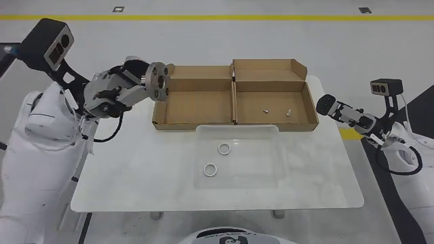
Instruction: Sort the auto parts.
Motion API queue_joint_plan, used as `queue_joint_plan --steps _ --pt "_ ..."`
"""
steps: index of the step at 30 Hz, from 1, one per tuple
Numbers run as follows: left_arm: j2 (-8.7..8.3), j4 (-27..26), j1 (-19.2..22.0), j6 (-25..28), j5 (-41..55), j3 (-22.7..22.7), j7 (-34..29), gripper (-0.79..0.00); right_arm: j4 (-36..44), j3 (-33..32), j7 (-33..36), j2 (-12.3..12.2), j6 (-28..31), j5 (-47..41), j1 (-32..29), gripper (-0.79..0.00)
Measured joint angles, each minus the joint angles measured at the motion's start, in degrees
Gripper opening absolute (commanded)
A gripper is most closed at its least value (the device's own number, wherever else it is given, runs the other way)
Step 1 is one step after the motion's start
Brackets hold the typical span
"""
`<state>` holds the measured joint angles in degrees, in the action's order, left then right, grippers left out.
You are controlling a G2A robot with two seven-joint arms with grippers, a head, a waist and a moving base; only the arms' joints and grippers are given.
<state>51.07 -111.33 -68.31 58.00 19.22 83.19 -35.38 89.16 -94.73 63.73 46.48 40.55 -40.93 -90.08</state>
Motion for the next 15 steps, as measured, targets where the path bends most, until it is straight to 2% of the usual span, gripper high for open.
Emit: queue_joint_plan --steps 7,15 --pt "0.4 -2.4 -2.22 0.0 8.79 3.77 -4.4 -0.785 0.0 0.0 0.0 0.0 0.0 0.0 0.0 0.0" --pt "0.41 -2.37 -2.26 0.0 8.87 3.8 -4.41 -0.785 0.0 0.0 0.0 0.0 0.0 0.0 0.0 0.0"
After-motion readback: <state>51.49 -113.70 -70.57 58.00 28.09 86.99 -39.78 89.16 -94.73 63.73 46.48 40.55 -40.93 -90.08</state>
